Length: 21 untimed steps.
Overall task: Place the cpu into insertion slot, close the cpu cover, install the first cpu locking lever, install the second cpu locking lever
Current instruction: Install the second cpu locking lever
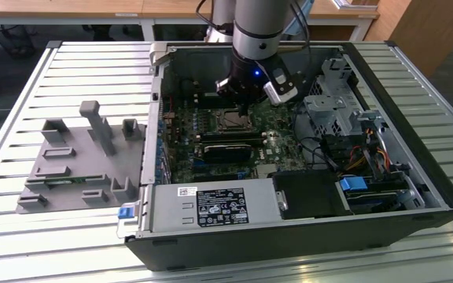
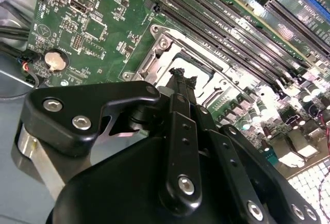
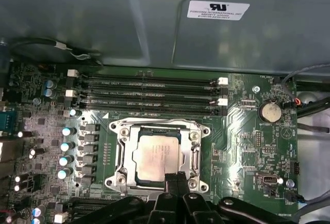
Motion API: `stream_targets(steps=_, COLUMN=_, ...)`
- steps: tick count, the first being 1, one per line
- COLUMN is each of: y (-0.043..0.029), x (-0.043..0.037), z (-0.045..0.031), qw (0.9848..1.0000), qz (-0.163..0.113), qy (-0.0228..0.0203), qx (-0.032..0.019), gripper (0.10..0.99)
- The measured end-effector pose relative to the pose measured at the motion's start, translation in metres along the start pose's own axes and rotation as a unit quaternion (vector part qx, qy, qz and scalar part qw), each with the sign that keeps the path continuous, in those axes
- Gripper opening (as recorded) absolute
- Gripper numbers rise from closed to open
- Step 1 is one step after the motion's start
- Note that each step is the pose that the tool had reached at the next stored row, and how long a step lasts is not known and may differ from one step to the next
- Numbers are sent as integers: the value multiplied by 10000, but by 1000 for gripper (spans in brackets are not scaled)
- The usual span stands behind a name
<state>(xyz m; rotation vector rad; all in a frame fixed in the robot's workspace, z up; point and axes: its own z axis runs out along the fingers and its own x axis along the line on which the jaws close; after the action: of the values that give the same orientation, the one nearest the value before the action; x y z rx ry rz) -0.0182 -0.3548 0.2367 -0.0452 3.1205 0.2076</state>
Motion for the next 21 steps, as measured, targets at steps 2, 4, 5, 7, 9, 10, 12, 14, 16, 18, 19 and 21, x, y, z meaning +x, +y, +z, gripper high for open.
stream_targets(steps=2, y=-22, x=1, z=0, qw=10000, qz=1, qy=2, qx=-12, gripper=106)
stream_targets(steps=4, y=-48, x=2, z=2, qw=10000, qz=-2, qy=9, qx=-13, gripper=106)
stream_targets(steps=5, y=-61, x=2, z=3, qw=10000, qz=-7, qy=14, qx=-12, gripper=106)
stream_targets(steps=7, y=-83, x=3, z=6, qw=10000, qz=-20, qy=25, qx=-12, gripper=106)
stream_targets(steps=9, y=-107, x=3, z=8, qw=10000, qz=-31, qy=32, qx=-13, gripper=106)
stream_targets(steps=10, y=-123, x=4, z=7, qw=10000, qz=-33, qy=33, qx=-13, gripper=106)
stream_targets(steps=12, y=-147, x=5, z=6, qw=10000, qz=-33, qy=33, qx=-16, gripper=106)
stream_targets(steps=14, y=-153, x=5, z=6, qw=10000, qz=-33, qy=33, qx=-17, gripper=106)
stream_targets(steps=16, y=-167, x=6, z=5, qw=10000, qz=-34, qy=33, qx=-18, gripper=106)
stream_targets(steps=18, y=-185, x=7, z=5, qw=10000, qz=-35, qy=33, qx=-19, gripper=106)
stream_targets(steps=19, y=-195, x=8, z=4, qw=10000, qz=-38, qy=34, qx=-18, gripper=106)
stream_targets(steps=21, y=-212, x=18, z=2, qw=10000, qz=-43, qy=34, qx=-19, gripper=106)
